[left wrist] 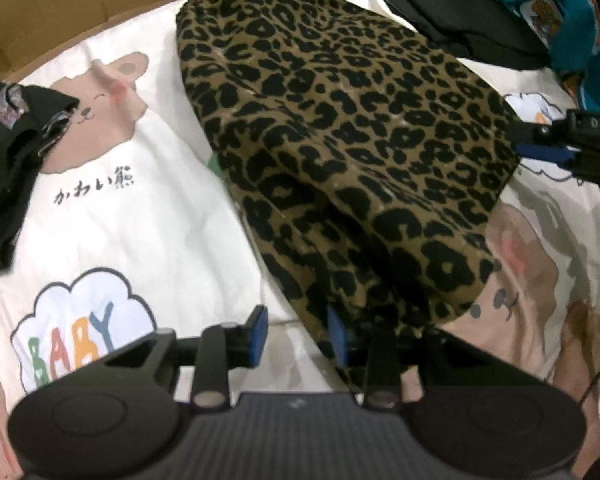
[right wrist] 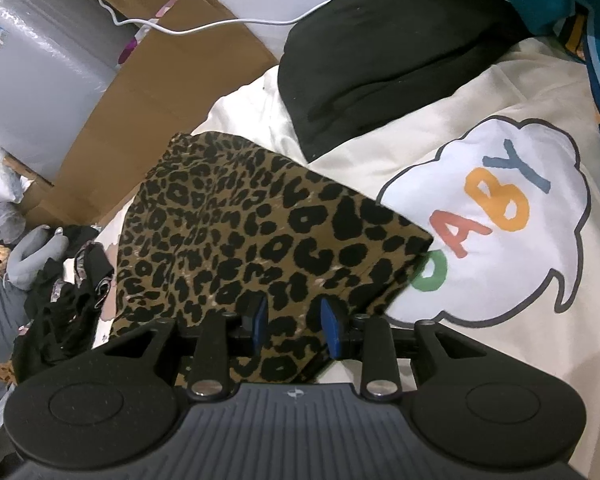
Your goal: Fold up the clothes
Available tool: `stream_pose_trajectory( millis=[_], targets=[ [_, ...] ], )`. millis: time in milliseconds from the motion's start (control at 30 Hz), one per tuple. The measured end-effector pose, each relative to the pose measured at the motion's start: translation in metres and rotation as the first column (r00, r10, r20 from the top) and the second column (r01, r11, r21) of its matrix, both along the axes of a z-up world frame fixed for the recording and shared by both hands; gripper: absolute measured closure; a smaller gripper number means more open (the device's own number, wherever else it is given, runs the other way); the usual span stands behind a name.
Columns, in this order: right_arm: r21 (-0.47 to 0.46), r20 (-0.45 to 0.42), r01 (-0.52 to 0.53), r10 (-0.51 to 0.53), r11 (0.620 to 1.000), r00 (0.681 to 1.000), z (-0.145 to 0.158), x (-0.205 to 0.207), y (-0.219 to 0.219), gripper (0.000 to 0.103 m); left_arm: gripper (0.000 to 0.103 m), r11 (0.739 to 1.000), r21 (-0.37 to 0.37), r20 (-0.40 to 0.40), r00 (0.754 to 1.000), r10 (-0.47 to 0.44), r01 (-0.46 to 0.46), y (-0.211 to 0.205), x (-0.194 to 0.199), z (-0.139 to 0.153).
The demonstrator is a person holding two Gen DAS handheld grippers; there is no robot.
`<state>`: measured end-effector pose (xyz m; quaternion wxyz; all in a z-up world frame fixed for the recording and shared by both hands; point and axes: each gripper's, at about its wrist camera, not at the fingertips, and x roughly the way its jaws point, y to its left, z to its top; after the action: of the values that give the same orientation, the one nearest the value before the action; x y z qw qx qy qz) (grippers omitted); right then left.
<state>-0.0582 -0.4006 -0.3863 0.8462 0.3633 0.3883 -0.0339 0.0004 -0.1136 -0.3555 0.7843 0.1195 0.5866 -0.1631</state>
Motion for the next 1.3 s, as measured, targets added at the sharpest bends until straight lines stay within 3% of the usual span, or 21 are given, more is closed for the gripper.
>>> stream_pose_trajectory(
  millis=[367,533,600,667,733,867,1000,1100,1300],
  targets=[
    [0.017,-0.015,0.027,-0.026,1.0,1.0,-0.008,0.0,-0.006,0.071,0.062,0.994,-0.111,-0.022,1.0,0.01,-0.012,0.002,-0.014,0.012],
    [0.029,-0.021,0.02,-0.019,0.999,1.0,-0.012,0.008,-0.008,0.071,0.057,0.996,-0.089,-0.014,1.0,-0.01,0.009,-0.002,-0.016,0.007],
    [0.021,-0.032,0.007,-0.006,1.0,0.999,-0.015,0.015,-0.009,0.071,0.06,0.998,-0.067,-0.028,1.0,0.001,-0.003,-0.002,-0.012,-0.003],
    [0.035,-0.037,0.009,-0.008,0.999,0.999,-0.018,0.019,-0.013,0.071,0.07,0.997,-0.079,-0.032,0.999,0.016,-0.018,0.0,-0.011,-0.004],
    [0.06,-0.032,0.022,-0.02,0.998,0.999,-0.021,0.023,-0.018,0.071,0.074,0.995,-0.091,-0.037,0.999,0.031,-0.034,0.003,-0.011,-0.005],
    [0.089,-0.045,0.051,-0.047,0.995,0.998,-0.032,0.025,-0.021,0.07,0.099,0.993,-0.11,-0.054,0.997,0.046,-0.052,0.009,-0.005,-0.004],
    [0.112,-0.043,0.075,-0.071,0.991,0.997,-0.034,0.022,-0.022,0.07,0.102,0.993,-0.104,-0.067,0.997,0.045,-0.051,0.016,0.005,0.006],
    [0.132,-0.038,0.096,-0.092,0.986,0.995,-0.036,0.018,-0.023,0.071,0.102,0.995,-0.094,-0.032,0.999,0.026,-0.029,0.024,0.006,0.018],
    [0.139,-0.034,0.096,-0.093,0.986,0.995,-0.037,0.014,-0.024,0.071,0.103,0.987,-0.076,-0.044,0.989,0.141,-0.144,0.052,0.008,0.021]
  ],
)
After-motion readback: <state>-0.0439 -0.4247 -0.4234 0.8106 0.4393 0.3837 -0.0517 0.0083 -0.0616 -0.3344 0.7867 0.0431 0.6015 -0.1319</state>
